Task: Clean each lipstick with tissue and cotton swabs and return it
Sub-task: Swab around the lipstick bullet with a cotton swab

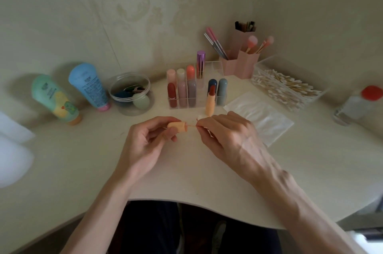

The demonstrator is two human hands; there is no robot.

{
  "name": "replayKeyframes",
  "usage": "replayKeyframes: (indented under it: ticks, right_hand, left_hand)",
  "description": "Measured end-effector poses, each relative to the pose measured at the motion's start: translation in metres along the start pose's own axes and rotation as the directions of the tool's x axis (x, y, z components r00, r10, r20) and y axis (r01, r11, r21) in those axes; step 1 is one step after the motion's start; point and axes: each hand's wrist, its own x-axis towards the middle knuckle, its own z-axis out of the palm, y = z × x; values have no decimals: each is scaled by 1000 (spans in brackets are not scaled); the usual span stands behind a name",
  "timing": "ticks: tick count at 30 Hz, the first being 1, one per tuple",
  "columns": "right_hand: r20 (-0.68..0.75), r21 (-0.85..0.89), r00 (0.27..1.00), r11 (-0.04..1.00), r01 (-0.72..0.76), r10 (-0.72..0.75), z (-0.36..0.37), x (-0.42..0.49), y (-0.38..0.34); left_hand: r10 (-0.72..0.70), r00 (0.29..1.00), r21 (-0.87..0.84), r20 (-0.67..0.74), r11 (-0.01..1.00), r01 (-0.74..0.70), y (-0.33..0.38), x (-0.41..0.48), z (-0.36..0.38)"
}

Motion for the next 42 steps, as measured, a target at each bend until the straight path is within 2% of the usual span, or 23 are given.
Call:
replayKeyframes:
  ticks: [9, 21, 30, 42]
  right_hand:
    - [106, -6, 994, 1000, 24, -24, 0, -3, -5]
    - [116, 105, 993, 994, 22, -35, -3, -2, -7]
    - [111, 332, 981, 924, -187, 159, -1, -4, -12]
    - [138, 400, 951, 863, -309, 276, -4, -3, -14]
  left_hand:
    - [0, 999, 1, -45, 1000, 0, 1, -2, -1]
    - [18, 998, 37, -68, 999, -15, 0, -2, -1]
    - [46, 998, 47, -52, 998, -44, -2, 0, -1]
    - [64, 998, 51, -7, 997, -64, -4, 0, -1]
